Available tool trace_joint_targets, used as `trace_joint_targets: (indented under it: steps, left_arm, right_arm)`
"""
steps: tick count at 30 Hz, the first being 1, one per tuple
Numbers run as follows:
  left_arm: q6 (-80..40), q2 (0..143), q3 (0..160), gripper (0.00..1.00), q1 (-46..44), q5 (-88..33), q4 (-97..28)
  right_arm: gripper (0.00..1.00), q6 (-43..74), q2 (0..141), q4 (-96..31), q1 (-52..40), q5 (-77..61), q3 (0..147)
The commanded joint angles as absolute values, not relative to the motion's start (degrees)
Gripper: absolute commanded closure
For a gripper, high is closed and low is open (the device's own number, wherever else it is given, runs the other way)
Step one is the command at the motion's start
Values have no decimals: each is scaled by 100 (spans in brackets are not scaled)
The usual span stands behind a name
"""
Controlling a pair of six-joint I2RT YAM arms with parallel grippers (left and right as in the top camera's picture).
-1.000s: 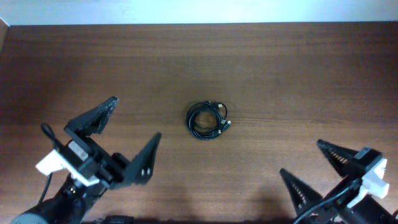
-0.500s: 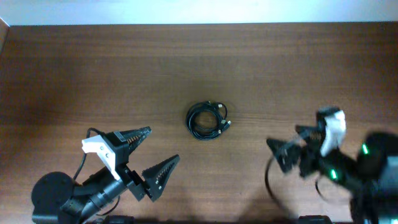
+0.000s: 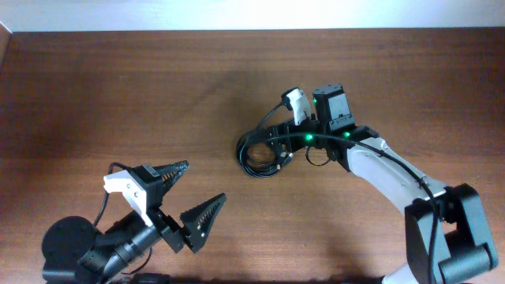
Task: Untangle cables
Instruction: 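Reach the right gripper to the cable coil and grasp it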
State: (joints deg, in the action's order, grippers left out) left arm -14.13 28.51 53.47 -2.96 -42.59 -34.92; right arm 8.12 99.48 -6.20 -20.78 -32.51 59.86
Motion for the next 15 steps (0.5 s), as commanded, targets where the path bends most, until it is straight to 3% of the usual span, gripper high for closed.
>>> trace_joint_targets:
  steps: [1, 3, 4, 6, 7, 9, 10, 11, 12, 13, 14, 15]
  left_arm:
    - [-1321, 2827, 5363, 1, -283, -4213, -3457]
    - [-1321, 2827, 5363, 1, -283, -4211, -3393]
    - [-1323, 2829, 5363, 1, -283, -4191, -3389]
    - [-1424, 2829, 5363, 1, -283, -4198, -3363]
    - [-1498, 2829, 5363, 1, -283, -4195, -3330]
    - [-1496, 2829, 5363, 1, -283, -4077, -3304]
    - [-1496, 2829, 5363, 1, -283, -4045, -3306]
    - [-1496, 2829, 5363, 1, -283, -4045, -3306]
    - [-1496, 2829, 5363, 1, -283, -4045, -3306]
    - [-1496, 2829, 5363, 1, -283, -4045, -3306]
    - [-1496, 2829, 5363, 1, -283, -4047, -3306]
    - [-1496, 2829, 5363, 1, -283, -4047, -3306]
  right_arm:
    - [11, 663, 10337, -113, -2099, -2349, 6042]
    - [16, 670, 10582, 62, -2119, -2353, 6042]
    - [32, 672, 10715, 67, -2171, -2351, 6042]
    - [32, 679, 10897, 27, -2285, -2357, 6042]
    - [39, 720, 11000, 25, -2379, -2351, 6042]
    - [37, 784, 11041, 54, -2604, -2351, 6042]
    - [54, 784, 11041, 47, -2652, -2351, 6042]
    - [83, 784, 11041, 3, -2689, -2353, 6042]
    - [51, 784, 11041, -69, -2711, -2353, 6042]
    - [77, 784, 11041, -104, -2709, -2351, 6042]
    - [96, 827, 11041, -104, -2703, -2353, 6042]
    - [96, 985, 11041, -95, -2698, -2351, 6042]
